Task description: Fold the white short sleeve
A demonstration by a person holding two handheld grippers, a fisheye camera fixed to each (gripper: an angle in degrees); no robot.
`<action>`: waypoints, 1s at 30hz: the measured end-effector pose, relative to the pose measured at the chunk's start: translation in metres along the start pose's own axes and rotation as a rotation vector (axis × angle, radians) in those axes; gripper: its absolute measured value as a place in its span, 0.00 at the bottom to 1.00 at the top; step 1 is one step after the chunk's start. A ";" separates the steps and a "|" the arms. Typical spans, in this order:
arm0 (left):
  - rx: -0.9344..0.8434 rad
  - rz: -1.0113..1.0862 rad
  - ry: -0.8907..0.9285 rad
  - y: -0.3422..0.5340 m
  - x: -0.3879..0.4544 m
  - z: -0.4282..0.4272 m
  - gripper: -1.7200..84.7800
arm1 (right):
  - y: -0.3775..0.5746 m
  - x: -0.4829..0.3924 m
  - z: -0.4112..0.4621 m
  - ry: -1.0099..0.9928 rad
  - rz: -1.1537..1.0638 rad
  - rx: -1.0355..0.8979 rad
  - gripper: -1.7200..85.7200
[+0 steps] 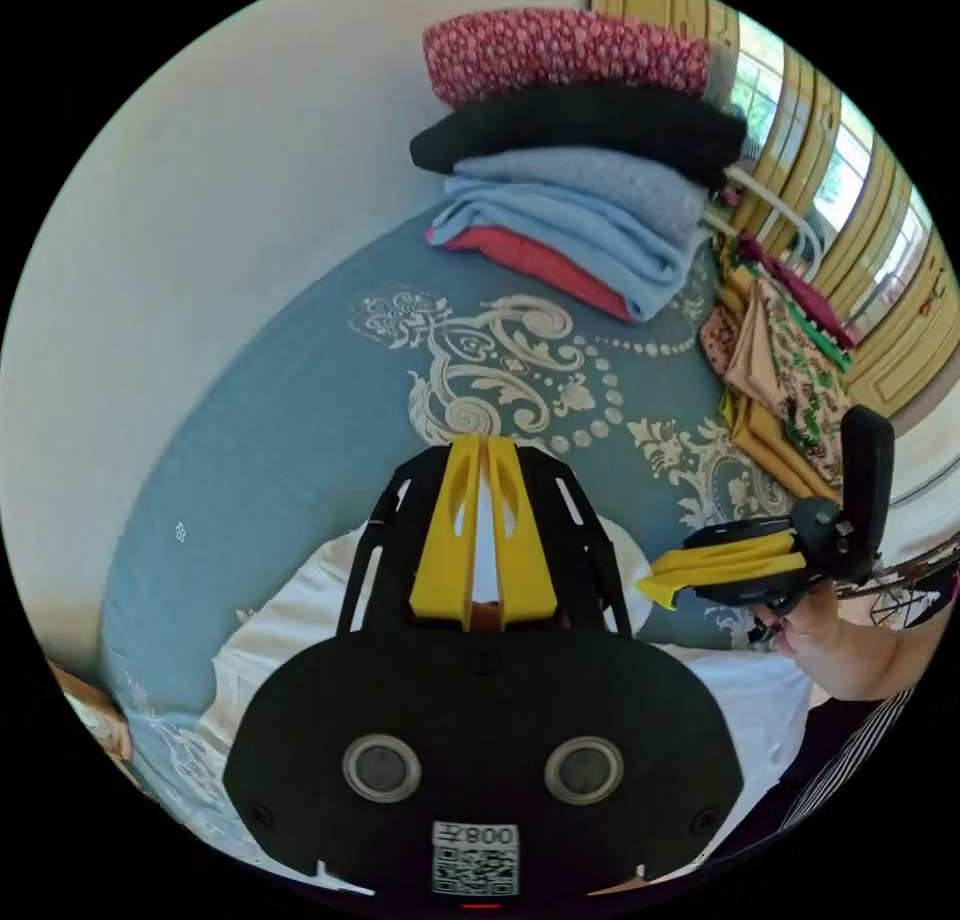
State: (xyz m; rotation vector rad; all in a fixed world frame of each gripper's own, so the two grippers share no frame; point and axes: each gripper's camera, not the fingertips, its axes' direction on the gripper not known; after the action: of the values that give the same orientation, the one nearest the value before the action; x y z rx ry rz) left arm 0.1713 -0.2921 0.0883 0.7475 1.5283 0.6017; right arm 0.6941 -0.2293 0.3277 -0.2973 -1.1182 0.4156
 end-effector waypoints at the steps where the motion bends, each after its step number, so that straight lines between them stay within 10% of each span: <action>1: 0.072 -0.059 0.051 0.010 -0.013 -0.016 0.04 | 0.002 -0.015 0.002 0.027 -0.055 0.026 0.03; 13: 0.430 -0.251 0.355 0.049 -0.090 -0.074 0.03 | 0.028 -0.088 0.065 0.414 -0.410 0.172 0.02; 19: 0.134 -0.192 0.242 0.013 -0.081 -0.033 0.05 | 0.022 -0.025 0.120 0.547 -0.219 0.010 0.02; 30: 0.200 -0.130 0.391 0.064 -0.080 -0.134 0.09 | 0.005 0.038 0.165 0.233 -0.137 0.032 0.04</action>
State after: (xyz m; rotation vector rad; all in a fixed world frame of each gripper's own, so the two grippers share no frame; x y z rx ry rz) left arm 0.0462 -0.3031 0.2014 0.7002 2.0051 0.5223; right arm 0.5572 -0.2034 0.4234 -0.2329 -0.8966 0.2695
